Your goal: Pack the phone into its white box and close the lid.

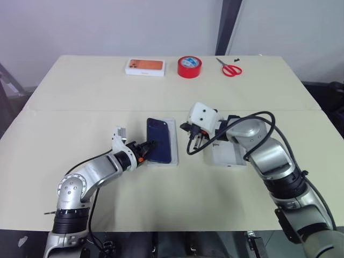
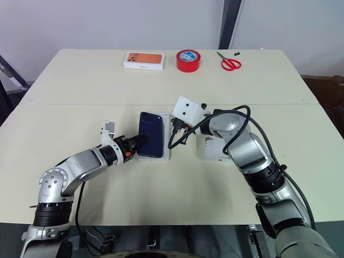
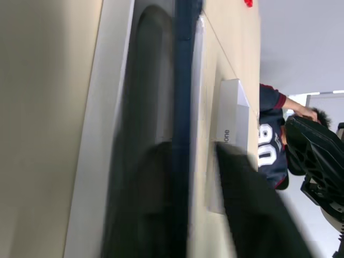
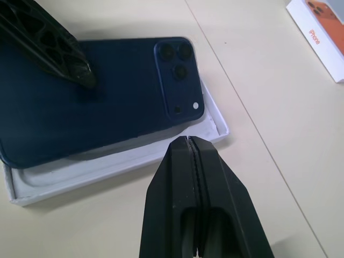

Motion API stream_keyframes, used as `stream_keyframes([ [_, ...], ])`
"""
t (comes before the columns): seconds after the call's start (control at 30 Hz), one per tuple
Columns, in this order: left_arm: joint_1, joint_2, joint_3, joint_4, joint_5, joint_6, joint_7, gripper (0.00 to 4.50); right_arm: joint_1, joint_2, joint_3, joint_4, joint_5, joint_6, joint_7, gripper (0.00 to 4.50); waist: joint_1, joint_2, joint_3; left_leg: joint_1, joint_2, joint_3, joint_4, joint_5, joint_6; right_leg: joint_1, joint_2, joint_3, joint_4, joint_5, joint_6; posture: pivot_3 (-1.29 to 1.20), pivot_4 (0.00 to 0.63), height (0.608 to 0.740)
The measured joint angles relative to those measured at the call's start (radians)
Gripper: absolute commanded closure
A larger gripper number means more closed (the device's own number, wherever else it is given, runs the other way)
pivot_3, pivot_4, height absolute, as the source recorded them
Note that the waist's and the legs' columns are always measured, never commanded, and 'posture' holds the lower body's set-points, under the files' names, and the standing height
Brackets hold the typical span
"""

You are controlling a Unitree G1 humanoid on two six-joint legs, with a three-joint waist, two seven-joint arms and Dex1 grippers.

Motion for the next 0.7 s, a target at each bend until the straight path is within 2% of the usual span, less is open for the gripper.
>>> stream_keyframes([
  [0.1,-0.005,0.0,-0.002,-0.009,-0.005,0.0,-0.019,0.22,0.0,0.0,0.005,0.0,0.0,-0.004,-0.001,4.5,0.0,0.0,0.0,0.0,0.0,0.0,0.0,0.0,0.0,0.0,0.0,0.0,0.0,0.0,0.0,0.0,0.15,0.725],
  [0.13,-0.007,0.001,-0.004,-0.015,-0.009,0.001,-0.027,0.1,0.0,0.0,0.009,0.0,0.0,-0.004,-0.002,4.5,0.0,0.0,0.0,0.001,0.0,0.0,0.0,0.0,0.0,0.001,0.0,0.0,0.0,0.0,0.0,0.0,0.15,0.725],
  [0.47,-0.05,0.16,-0.067,-0.047,0.046,0.078,-0.086,0.1,0.0,-0.001,0.027,0.0,0.001,-0.005,-0.009,4.5,-0.002,0.0,0.0,0.001,0.0,0.0,0.0,0.0,0.0,0.001,0.0,0.0,0.0,0.0,0.0,0.0,0.15,0.725],
  [0.7,-0.097,0.178,-0.11,-0.051,0.135,0.097,-0.11,0.1,0.0,0.0,0.031,0.0,0.001,-0.008,-0.018,4.5,-0.001,0.0,0.0,0.001,0.0,0.0,0.0,0.0,0.0,0.001,0.0,0.0,0.0,0.0,0.0,0.0,0.15,0.725],
])
